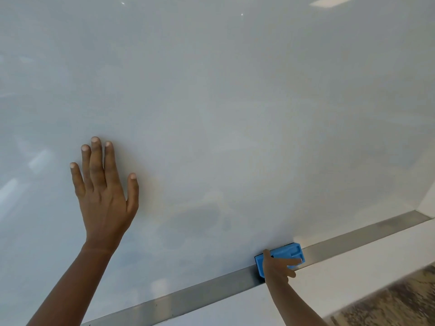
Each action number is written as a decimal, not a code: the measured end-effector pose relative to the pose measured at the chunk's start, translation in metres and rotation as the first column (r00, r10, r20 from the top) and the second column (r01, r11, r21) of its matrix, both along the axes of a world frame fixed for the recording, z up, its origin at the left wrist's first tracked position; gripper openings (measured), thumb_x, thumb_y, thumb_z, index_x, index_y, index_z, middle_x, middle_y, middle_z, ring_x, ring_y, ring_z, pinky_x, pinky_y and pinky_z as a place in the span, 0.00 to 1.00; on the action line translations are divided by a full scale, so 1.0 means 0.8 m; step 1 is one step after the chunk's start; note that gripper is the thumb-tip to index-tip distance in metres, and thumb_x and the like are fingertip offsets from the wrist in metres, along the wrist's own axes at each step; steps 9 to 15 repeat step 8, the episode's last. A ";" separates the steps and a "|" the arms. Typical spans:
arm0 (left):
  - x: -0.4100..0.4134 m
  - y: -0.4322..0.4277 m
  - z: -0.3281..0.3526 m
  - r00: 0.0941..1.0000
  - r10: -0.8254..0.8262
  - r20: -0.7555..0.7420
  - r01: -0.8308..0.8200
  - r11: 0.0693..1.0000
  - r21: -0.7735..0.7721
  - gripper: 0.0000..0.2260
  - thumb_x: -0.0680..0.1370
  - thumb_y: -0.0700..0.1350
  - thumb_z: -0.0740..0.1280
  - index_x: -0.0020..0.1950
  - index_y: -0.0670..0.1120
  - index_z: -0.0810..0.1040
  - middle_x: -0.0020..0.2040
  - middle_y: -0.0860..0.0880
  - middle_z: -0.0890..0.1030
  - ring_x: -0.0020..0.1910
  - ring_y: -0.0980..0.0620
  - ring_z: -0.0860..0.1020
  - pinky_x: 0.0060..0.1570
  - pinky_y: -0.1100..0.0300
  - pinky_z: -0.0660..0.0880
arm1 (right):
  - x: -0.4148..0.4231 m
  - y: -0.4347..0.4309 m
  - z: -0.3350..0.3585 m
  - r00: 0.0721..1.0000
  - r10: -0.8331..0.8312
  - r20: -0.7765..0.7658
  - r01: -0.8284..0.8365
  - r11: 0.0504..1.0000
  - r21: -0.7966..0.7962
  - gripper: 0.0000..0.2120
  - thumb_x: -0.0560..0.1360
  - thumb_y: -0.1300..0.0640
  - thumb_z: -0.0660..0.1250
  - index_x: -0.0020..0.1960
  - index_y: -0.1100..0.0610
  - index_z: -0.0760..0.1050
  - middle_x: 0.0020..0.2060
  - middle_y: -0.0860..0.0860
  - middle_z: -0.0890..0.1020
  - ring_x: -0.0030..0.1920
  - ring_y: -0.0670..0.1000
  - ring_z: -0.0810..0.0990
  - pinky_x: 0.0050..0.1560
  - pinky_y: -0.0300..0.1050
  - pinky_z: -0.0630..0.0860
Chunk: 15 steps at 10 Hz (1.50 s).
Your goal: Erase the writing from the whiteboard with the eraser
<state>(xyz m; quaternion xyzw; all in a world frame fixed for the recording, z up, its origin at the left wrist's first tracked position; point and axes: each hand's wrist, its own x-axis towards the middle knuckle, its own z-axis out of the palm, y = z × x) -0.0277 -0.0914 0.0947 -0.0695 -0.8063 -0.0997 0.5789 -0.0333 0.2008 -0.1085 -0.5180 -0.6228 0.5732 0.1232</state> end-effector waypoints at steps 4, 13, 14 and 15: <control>0.000 -0.009 -0.002 0.998 -0.063 0.029 0.063 0.998 -0.012 0.25 0.79 0.45 0.53 0.73 0.37 0.53 0.73 0.36 0.56 0.73 0.43 0.49 0.72 0.53 0.40 | -0.011 0.001 -0.007 0.969 0.166 0.182 -0.192 0.972 0.137 0.39 0.73 0.54 0.67 0.73 0.65 0.46 0.71 0.64 0.51 0.67 0.64 0.60 0.69 0.56 0.61; 0.008 -0.009 0.001 0.992 -0.107 0.072 0.106 0.994 0.019 0.25 0.78 0.46 0.53 0.72 0.35 0.55 0.73 0.37 0.57 0.73 0.44 0.50 0.72 0.54 0.41 | 0.009 0.011 0.007 0.853 0.299 0.428 -0.448 0.840 0.306 0.32 0.77 0.48 0.60 0.70 0.66 0.52 0.68 0.58 0.61 0.67 0.55 0.63 0.65 0.44 0.66; 0.008 -0.009 0.001 0.992 -0.107 0.072 0.106 0.994 0.019 0.25 0.78 0.46 0.53 0.72 0.35 0.55 0.73 0.37 0.57 0.73 0.44 0.50 0.72 0.54 0.41 | 0.009 0.011 0.007 0.853 0.299 0.428 -0.448 0.840 0.306 0.32 0.77 0.48 0.60 0.70 0.66 0.52 0.68 0.58 0.61 0.67 0.55 0.63 0.65 0.44 0.66; 0.008 -0.009 0.001 0.992 -0.107 0.072 0.106 0.994 0.019 0.25 0.78 0.46 0.53 0.72 0.35 0.55 0.73 0.37 0.57 0.73 0.44 0.50 0.72 0.54 0.41 | 0.009 0.011 0.007 0.853 0.299 0.428 -0.448 0.840 0.306 0.32 0.77 0.48 0.60 0.70 0.66 0.52 0.68 0.58 0.61 0.67 0.55 0.63 0.65 0.44 0.66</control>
